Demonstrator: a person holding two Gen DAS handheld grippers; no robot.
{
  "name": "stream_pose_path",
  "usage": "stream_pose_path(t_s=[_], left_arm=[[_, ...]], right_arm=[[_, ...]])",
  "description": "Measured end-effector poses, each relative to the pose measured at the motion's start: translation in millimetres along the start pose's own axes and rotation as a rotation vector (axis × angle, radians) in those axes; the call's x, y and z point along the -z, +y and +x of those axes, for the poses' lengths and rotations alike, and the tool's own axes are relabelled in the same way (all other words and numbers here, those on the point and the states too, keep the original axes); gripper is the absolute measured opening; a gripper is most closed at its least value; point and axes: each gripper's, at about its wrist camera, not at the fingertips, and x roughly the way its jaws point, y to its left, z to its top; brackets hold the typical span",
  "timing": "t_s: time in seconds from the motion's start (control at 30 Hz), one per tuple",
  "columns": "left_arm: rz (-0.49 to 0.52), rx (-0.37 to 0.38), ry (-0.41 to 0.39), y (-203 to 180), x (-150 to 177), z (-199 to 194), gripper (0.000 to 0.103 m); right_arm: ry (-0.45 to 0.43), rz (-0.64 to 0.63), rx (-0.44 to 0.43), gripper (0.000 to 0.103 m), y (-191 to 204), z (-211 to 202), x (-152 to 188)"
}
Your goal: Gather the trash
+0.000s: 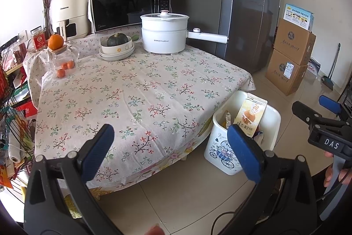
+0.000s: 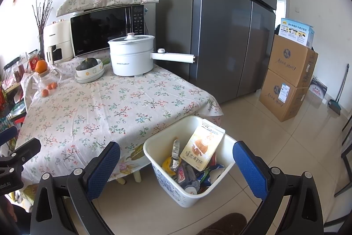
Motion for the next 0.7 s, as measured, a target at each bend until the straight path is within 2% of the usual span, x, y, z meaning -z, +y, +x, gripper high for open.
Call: stream_pose_path(t_s=[0.7], left_arm=[[0.000,0.021,-0.008,0.1,-4.5,-4.0,0.102]], right_arm=[[-0.026,-0.014,0.017,0.103,4.1,-2.2,1.1]])
